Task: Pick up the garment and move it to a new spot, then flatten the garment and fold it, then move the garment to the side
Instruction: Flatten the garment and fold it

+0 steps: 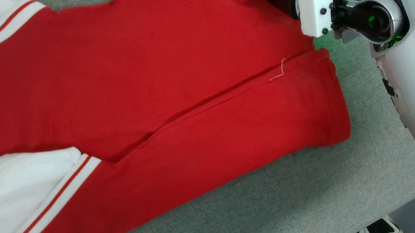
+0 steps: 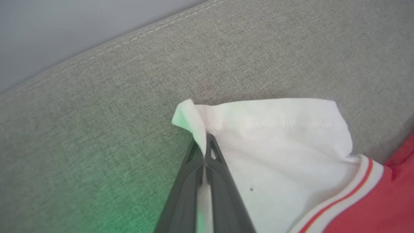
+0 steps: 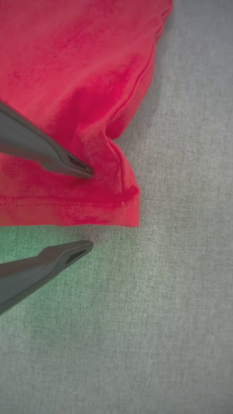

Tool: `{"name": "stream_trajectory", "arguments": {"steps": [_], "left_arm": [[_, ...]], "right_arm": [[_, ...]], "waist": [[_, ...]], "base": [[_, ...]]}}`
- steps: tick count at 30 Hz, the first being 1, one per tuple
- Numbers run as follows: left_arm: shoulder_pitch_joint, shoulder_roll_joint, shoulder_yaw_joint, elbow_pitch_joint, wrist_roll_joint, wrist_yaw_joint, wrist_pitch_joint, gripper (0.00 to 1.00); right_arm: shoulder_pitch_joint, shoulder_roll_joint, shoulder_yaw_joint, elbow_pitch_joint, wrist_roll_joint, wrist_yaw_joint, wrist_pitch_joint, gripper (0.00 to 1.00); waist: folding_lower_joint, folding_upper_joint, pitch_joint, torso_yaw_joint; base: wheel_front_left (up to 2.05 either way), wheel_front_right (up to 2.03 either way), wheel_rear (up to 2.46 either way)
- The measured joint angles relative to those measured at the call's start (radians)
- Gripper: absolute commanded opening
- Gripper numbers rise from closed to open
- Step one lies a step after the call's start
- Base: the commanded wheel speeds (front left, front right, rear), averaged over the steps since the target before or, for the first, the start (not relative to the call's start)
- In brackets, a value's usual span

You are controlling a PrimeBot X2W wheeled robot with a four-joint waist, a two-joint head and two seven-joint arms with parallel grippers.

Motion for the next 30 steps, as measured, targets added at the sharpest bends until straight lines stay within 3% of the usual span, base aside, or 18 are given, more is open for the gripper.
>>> {"name": "stream_trajectory", "arguments": {"steps": [4,6,7,15,20,30], "left_arm": [[-0.005,-0.004,-0.005,-0.009,-0.004,0.0,-0.003,0.0],[-0.005,-0.009,-0.006,-0.015,-0.021,0.0,-0.015,0.0],[-0.004,-0.014,-0.005,-0.016,-0.032,0.0,-0.024,0.0],[0.028,-0.056,0.019,-0.07,-0.116,0.0,-0.138,0.0],[0.054,-0.061,0.034,-0.183,-0.138,0.0,-0.242,0.0],[0.249,0.023,0.033,-0.543,-0.175,0.0,-0.459,0.0]], "right_arm": [[-0.01,-0.015,0.021,0.03,0.025,0.0,-0.007,1.0],[-0.018,-0.023,0.03,0.038,0.037,0.0,-0.025,0.44],[-0.018,-0.026,0.032,0.043,0.04,0.0,-0.038,0.03],[-0.013,-0.072,0.039,0.07,0.038,0.0,-0.173,0.0],[0.035,-0.152,0.049,0.019,0.04,0.0,-0.222,0.0],[0.275,-0.323,0.045,-0.212,0.083,0.0,-0.224,0.0]], "waist": [[0.0,0.0,0.003,0.008],[0.0001,0.0,0.003,0.013],[0.0,0.0,0.003,0.017],[0.0,0.0,-0.027,0.061],[0.0001,0.0,-0.057,0.112],[0.0,0.0,-0.156,0.229]], "base": [[0.0,0.0,0.0],[0.0,0.0,0.0],[0.0,0.0,0.0],[0.0,0.0,0.0],[0.0,0.0,0.0],[0.0,0.0,0.0]]}}
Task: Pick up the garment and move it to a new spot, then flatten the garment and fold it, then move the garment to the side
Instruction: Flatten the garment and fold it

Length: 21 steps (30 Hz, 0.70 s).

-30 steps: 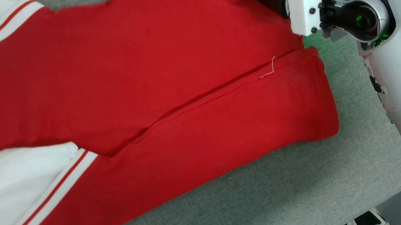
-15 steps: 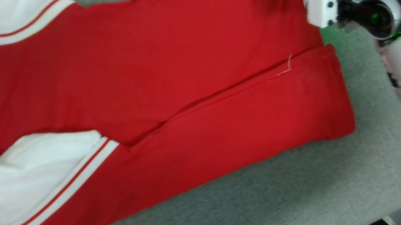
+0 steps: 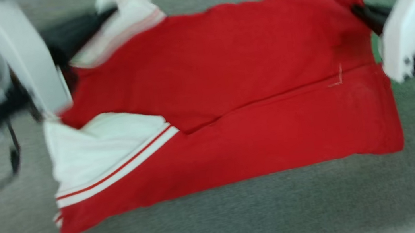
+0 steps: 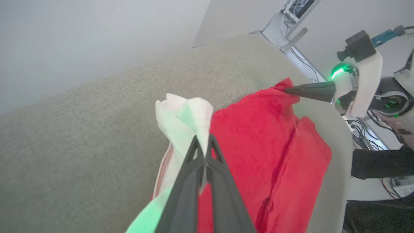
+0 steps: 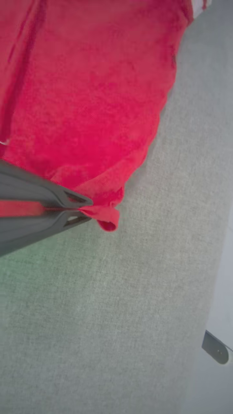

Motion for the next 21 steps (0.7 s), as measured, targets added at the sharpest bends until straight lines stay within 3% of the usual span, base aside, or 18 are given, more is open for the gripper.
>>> {"name": "stream_trajectory", "arguments": {"steps": [6,11,21], "left_arm": [[0.134,0.091,-0.024,-0.196,0.028,0.0,-0.12,0.0],[0.226,0.16,-0.04,-0.293,0.055,0.0,-0.223,0.0],[0.404,0.239,-0.058,-0.342,0.071,0.0,-0.362,0.0]], "right_arm": [[0.218,-0.054,-0.082,-0.185,-0.001,0.0,0.048,0.0],[0.36,-0.064,-0.165,-0.325,-0.012,0.0,0.098,0.0],[0.553,-0.024,-0.305,-0.457,-0.043,0.0,0.163,0.0]], "waist": [[0.0,0.0,-0.064,0.067],[0.0,0.0,-0.102,0.111],[0.0,0.0,-0.108,0.144]], "base": [[0.0,0.0,0.0],[0.0,0.0,0.0],[0.0,0.0,0.0]]}}
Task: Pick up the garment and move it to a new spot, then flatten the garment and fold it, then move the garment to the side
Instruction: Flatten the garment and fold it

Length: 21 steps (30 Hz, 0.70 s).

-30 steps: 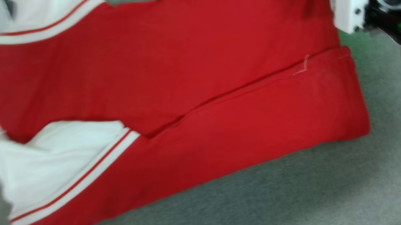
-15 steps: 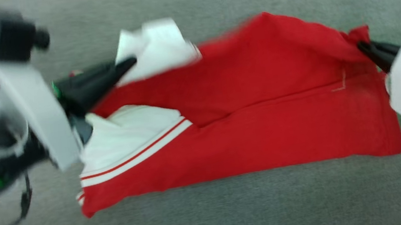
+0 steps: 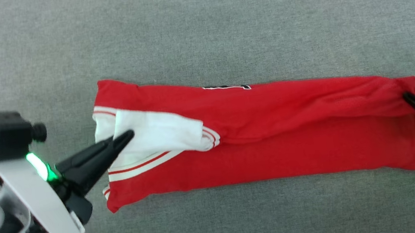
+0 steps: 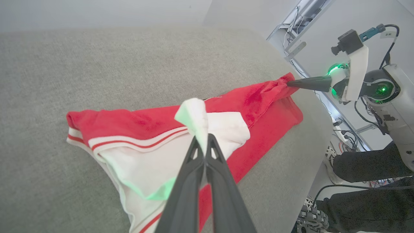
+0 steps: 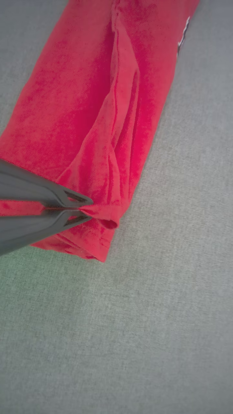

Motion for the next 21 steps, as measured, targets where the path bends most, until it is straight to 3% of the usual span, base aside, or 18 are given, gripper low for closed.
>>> {"name": "stream_trajectory", "arguments": {"steps": [4,12,20,21], "left_arm": [[0.053,-0.015,-0.003,0.028,0.028,0.0,-0.016,0.0],[0.11,-0.132,-0.007,0.169,0.076,0.0,-0.009,0.0],[0.131,-0.216,-0.006,0.305,0.132,0.0,0.0,0.0],[0.131,-0.22,-0.006,0.31,0.132,0.0,0.002,0.1]], "right_arm": [[0.033,0.012,-0.024,0.006,-0.027,0.0,0.002,0.0],[0.034,0.059,-0.029,0.085,-0.049,0.0,-0.054,0.0],[0.013,0.064,-0.01,0.126,-0.073,0.0,-0.106,0.0],[0.012,0.064,-0.007,0.129,-0.073,0.0,-0.109,0.0]], "waist": [[0.0,0.0,0.009,0.005],[-0.0001,0.0,0.043,0.017],[0.0,0.0,0.066,0.017],[0.0,0.0,0.066,0.016]], "base": [[0.0,0.0,0.0],[0.0,0.0,0.0],[0.0,0.0,0.0],[0.0,0.0,0.0]]}}
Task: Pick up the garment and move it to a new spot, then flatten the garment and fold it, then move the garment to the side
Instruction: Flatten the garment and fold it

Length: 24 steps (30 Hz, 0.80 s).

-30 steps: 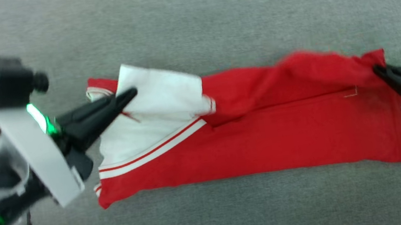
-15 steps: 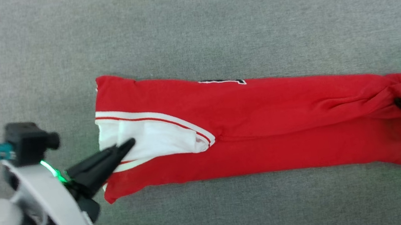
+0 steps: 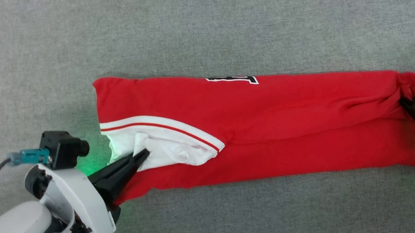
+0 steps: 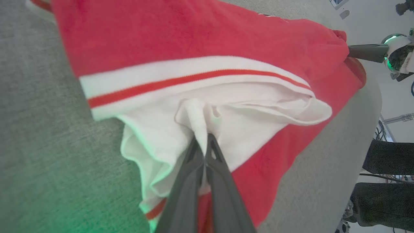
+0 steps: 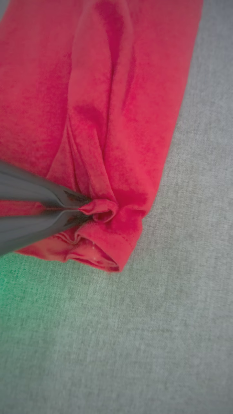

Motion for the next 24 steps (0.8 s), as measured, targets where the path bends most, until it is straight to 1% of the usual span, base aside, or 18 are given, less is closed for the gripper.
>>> {"name": "stream_trajectory", "arguments": {"steps": [1,2,3,4,5,12,16,18,20,24], "left_arm": [[0.0,-0.002,0.001,0.006,0.0,0.0,0.0,0.23],[0.001,-0.007,0.001,0.011,0.0,0.0,0.0,0.4],[0.002,-0.01,0.001,0.016,0.0,0.0,-0.001,0.6],[0.003,-0.013,0.001,0.02,-0.004,0.0,-0.009,0.99],[0.006,-0.016,0.0,0.02,-0.017,0.0,-0.02,1.0],[0.037,-0.007,0.007,0.01,-0.103,0.0,-0.116,1.0],[0.088,-0.005,0.054,0.06,-0.114,0.0,-0.143,1.0],[0.132,-0.025,0.096,0.091,-0.12,0.0,-0.145,1.0],[0.179,-0.055,0.16,0.119,-0.115,0.0,-0.147,1.0],[0.297,-0.112,0.288,0.173,-0.065,0.0,-0.149,1.0]], "right_arm": [[-0.004,0.001,0.003,0.002,0.0,0.0,-0.007,0.16],[-0.005,0.003,0.004,0.003,-0.002,0.0,-0.014,0.36],[-0.005,0.007,0.005,0.005,-0.002,0.0,-0.018,0.5],[-0.005,0.011,0.004,0.007,-0.002,0.0,-0.026,0.98],[-0.005,0.014,0.002,0.008,-0.002,0.0,-0.034,1.0],[0.017,0.018,-0.018,-0.003,0.014,0.0,-0.041,1.0],[0.054,0.002,-0.052,-0.002,0.027,0.0,-0.033,1.0],[0.077,-0.003,-0.076,0.002,0.033,0.0,-0.032,1.0],[0.102,-0.006,-0.098,0.007,0.041,0.0,-0.031,1.0],[0.152,-0.012,-0.146,0.011,0.062,0.0,-0.024,1.0]], "waist": [[0.0,0.0,-0.001,-0.001],[0.0,0.0,-0.003,-0.002],[0.0,0.0,-0.006,-0.003],[0.0,0.0,-0.011,-0.003],[0.0,0.0,-0.016,-0.004],[0.0,0.0,-0.075,0.003],[0.0,0.0,-0.12,0.014],[0.0,0.0,-0.143,0.022],[0.0,0.0,-0.165,0.032],[0.0,-0.0001,-0.202,0.059]], "base": [[0.0,0.0,0.0],[0.0,0.0,0.0],[0.0,0.0,0.0],[0.0,0.0,0.0],[0.0,0.0,0.0],[0.0,0.0,0.0],[0.0,0.0,0.0],[0.0,0.0,0.0],[0.0,0.0,0.0],[0.0,0.0,0.0]]}}
